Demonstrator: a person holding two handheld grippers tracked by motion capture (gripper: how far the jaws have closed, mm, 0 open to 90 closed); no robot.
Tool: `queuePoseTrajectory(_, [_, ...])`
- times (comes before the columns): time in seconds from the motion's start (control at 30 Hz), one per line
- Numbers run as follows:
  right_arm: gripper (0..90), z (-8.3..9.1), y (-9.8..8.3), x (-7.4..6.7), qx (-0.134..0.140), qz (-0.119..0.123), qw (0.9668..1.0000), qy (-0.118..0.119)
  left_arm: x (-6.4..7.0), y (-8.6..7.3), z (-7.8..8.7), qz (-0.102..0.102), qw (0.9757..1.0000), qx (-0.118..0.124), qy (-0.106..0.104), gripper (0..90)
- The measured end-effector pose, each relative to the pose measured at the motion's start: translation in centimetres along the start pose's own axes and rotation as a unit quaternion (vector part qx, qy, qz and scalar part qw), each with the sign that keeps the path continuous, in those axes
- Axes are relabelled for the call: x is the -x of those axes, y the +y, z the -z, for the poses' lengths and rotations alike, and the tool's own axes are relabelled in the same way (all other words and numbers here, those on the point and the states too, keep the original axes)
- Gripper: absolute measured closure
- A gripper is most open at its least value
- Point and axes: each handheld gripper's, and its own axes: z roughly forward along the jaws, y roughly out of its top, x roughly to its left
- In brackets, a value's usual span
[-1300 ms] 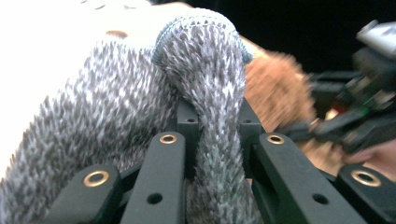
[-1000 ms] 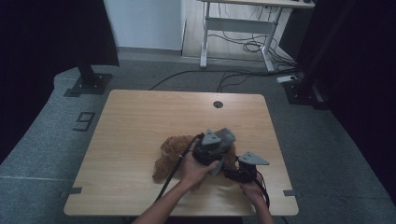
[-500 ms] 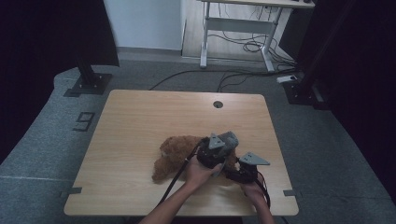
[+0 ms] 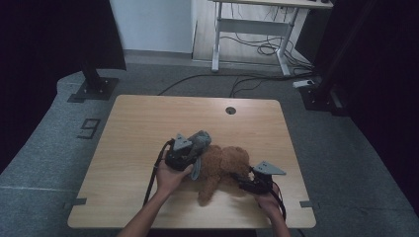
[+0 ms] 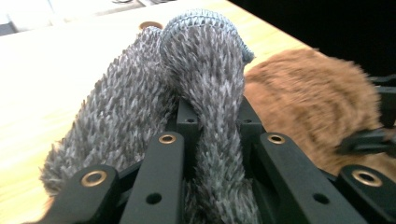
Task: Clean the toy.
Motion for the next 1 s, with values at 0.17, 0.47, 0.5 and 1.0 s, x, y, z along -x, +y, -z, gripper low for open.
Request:
queuePoseTrajectory(0.17, [38.6, 0.0, 0.0, -0.1, 0.000, 0.000, 1.0000, 0.000, -1.9, -1.5, 0.8, 0.026, 0.9996, 0.006, 0.012, 77.4])
queuePoseTrajectory(0.47, [38.4, 0.0, 0.0, -0.1, 0.000, 0.000, 1.0000, 0.002, -3.7, -3.0, 1.5, 0.059, 0.9978, 0.006, 0.029, 77.2])
queuePoseTrajectory(0.5, [38.4, 0.0, 0.0, -0.1, 0.000, 0.000, 1.0000, 0.002, -4.1, -3.3, 1.6, 0.061, 0.9973, 0.002, 0.041, 77.3])
queuePoseTrajectory(1.0, [38.2, 0.1, -0.2, 0.4, 0.005, -0.015, 0.9999, 0.006, -2.2, -0.4, 3.8, 0.042, 0.9982, 0.044, 0.002, 77.7])
